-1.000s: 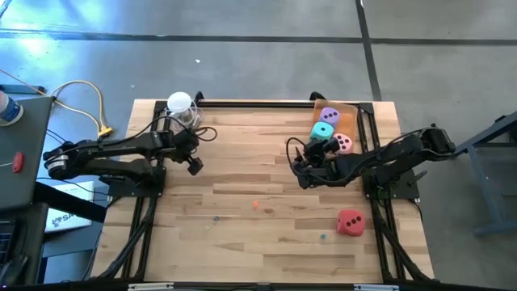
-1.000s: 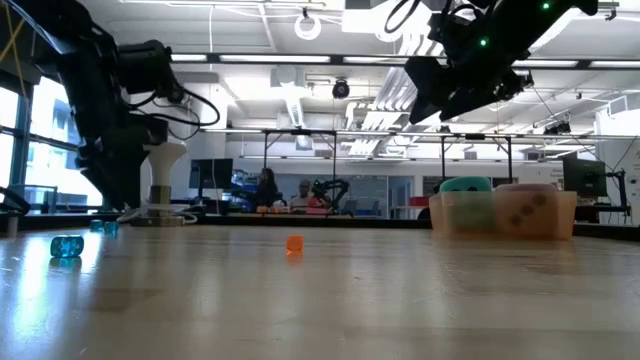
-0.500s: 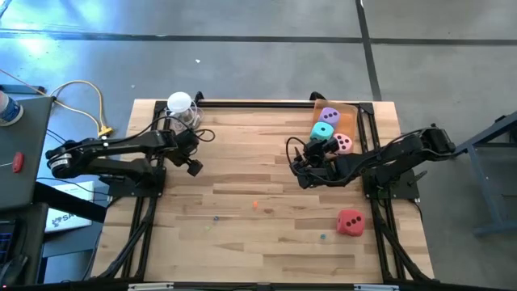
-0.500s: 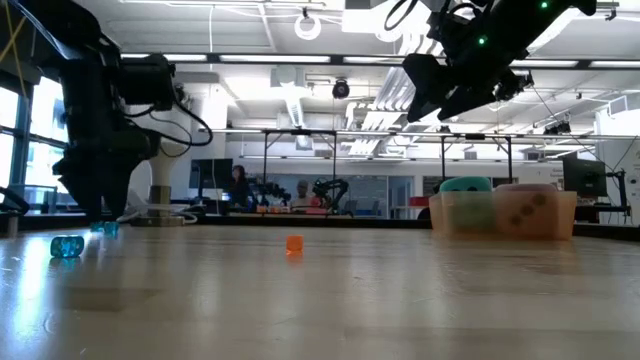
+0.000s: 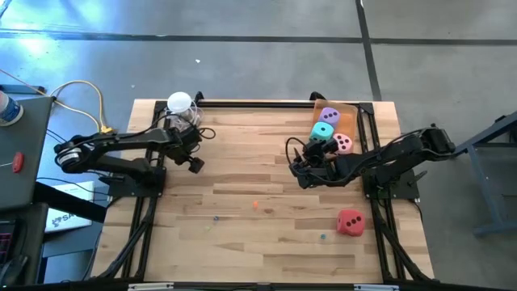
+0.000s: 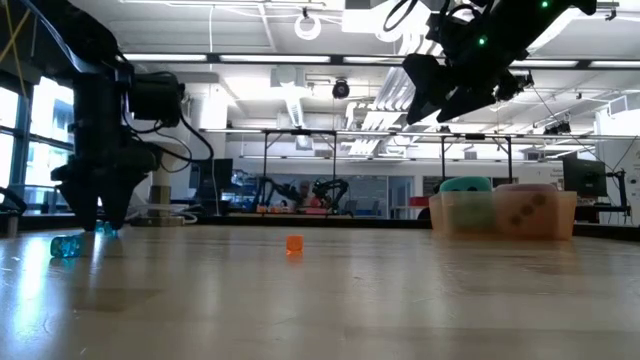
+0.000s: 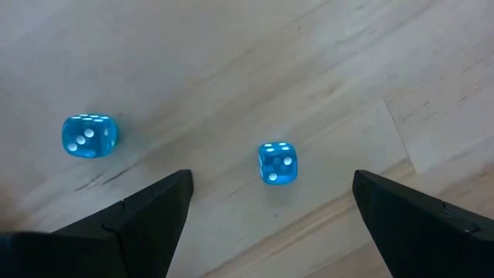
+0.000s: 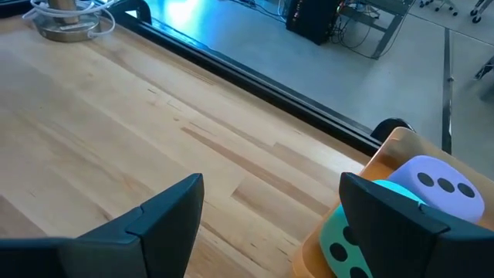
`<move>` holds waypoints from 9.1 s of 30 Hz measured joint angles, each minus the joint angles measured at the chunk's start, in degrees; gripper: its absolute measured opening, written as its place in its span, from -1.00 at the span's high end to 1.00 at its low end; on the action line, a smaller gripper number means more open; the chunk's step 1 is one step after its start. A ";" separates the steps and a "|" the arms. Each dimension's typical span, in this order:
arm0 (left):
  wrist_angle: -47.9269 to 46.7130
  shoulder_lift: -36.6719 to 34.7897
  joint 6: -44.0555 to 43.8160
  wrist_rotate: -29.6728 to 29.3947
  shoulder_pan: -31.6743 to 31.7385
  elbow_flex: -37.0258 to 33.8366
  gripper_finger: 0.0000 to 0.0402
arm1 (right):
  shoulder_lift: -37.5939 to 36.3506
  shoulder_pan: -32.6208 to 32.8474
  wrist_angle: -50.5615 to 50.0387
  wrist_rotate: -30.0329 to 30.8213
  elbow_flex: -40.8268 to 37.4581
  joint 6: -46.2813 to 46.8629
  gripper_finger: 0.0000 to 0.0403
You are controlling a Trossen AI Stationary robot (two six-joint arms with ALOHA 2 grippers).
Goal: Pick & Place Dice
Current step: Put the light blue small die into the orange bin
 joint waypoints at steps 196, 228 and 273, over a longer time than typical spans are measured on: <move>89.15 8.07 56.92 -7.76 -39.05 2.73 0.71 | 10.78 -6.73 65.75 -58.53 -0.04 -20.86 0.64; 88.58 8.13 57.83 -7.47 -38.51 2.67 0.15 | 10.72 -6.78 62.63 -55.33 0.13 -23.73 0.86; 49.69 13.92 32.70 5.00 -33.55 2.49 0.05 | 10.85 -6.62 47.95 -44.57 0.01 -26.38 0.41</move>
